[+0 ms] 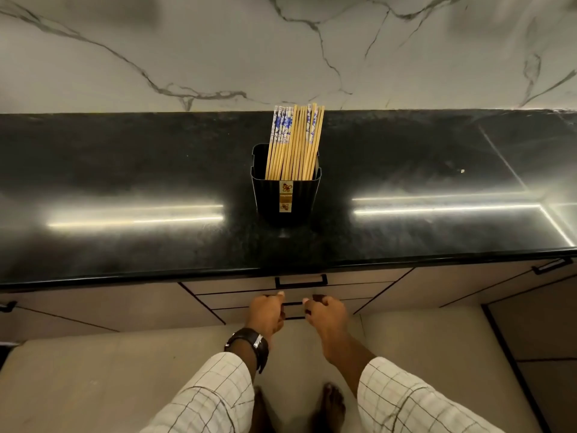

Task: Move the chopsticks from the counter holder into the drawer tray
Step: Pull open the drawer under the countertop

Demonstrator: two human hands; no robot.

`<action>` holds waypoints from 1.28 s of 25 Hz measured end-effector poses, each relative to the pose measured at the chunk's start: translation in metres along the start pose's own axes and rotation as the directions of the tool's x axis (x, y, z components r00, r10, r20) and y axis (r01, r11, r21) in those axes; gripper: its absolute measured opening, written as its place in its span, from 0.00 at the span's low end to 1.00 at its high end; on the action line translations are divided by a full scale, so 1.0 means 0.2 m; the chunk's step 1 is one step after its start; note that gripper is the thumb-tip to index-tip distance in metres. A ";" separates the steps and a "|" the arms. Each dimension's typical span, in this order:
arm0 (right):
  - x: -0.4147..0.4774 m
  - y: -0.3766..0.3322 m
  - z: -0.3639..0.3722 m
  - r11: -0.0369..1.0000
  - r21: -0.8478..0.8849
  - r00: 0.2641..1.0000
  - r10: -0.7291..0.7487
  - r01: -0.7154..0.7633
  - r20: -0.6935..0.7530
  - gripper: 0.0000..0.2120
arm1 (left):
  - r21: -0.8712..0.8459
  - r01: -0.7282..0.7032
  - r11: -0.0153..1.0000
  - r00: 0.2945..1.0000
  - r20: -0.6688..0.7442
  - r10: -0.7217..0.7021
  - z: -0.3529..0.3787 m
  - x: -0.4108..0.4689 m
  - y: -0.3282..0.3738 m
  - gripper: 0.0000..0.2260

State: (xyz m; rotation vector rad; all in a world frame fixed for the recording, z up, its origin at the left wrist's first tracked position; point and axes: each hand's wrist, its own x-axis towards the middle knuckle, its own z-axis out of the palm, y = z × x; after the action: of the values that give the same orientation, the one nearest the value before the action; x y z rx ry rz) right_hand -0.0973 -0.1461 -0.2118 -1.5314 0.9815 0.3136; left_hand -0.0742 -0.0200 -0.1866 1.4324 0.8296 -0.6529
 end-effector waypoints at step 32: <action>0.55 0.08 -0.03 0.663 0.659 0.935 0.269 -0.354 0.231 0.12 | -0.652 0.150 0.743 0.988 0.065 -0.142 0.15 0.49 -0.14 0.09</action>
State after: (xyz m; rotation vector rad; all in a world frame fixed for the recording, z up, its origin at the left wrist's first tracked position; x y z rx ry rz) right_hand -0.0444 -0.1938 -0.2972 -0.6375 1.1063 0.2282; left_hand -0.0380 -0.0420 -0.2842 0.7198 1.0421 -0.4147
